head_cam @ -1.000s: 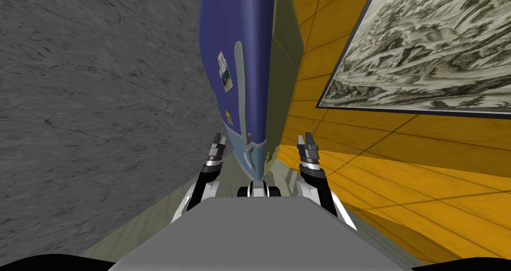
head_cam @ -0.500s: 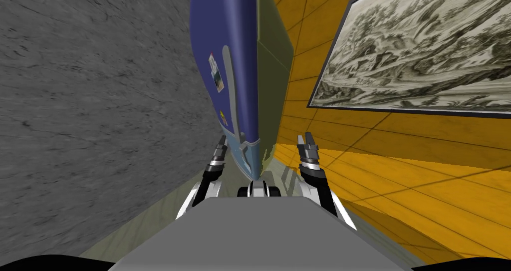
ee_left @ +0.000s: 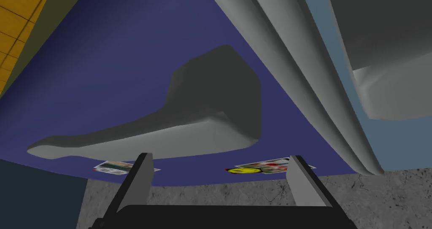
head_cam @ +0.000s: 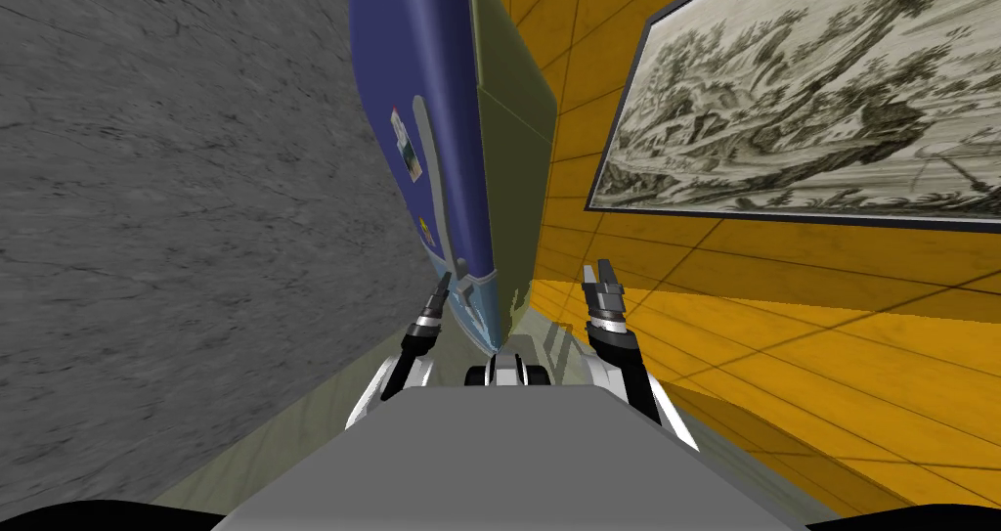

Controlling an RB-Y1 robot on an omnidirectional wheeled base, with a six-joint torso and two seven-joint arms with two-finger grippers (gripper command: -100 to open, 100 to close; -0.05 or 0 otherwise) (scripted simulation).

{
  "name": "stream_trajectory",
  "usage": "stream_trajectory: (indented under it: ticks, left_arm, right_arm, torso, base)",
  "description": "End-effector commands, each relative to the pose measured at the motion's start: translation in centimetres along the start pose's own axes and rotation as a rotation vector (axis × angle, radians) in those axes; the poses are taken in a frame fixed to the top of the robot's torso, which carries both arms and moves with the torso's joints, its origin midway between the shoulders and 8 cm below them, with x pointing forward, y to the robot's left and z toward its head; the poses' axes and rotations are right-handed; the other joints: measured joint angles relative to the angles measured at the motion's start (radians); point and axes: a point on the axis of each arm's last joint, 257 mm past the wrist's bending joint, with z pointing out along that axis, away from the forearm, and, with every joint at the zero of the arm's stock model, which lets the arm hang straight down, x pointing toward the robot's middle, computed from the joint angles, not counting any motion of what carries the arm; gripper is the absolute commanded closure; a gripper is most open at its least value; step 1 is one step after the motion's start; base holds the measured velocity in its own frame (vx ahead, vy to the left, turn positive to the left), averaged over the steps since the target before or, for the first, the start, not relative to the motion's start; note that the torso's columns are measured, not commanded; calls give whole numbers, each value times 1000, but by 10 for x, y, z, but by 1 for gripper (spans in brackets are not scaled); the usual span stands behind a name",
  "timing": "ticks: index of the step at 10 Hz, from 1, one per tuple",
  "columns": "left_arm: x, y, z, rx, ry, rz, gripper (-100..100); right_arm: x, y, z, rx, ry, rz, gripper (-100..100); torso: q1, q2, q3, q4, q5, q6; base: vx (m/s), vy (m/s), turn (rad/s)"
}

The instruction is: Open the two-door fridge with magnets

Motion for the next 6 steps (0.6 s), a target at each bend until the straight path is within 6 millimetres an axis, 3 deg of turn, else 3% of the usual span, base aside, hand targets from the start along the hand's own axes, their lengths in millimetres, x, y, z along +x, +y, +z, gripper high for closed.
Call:
stream_trajectory:
  ticks: [1, 6]
  left_arm:
    - [11, 23, -2, -39, 65, 92, -100]
    - [3, 10, 0, -34, 52, 81, -100]
  right_arm:
    - [0, 0, 0, 0, 0, 0, 0]
    - [0, 0, 0, 0, 0, 0, 0]
  torso:
    - [0, 0, 0, 0, 0, 0]
    - [0, -3, -2, -1, 0, 0]
  base:
    - [-26, -100, -53]
    - [49, -16, -13]
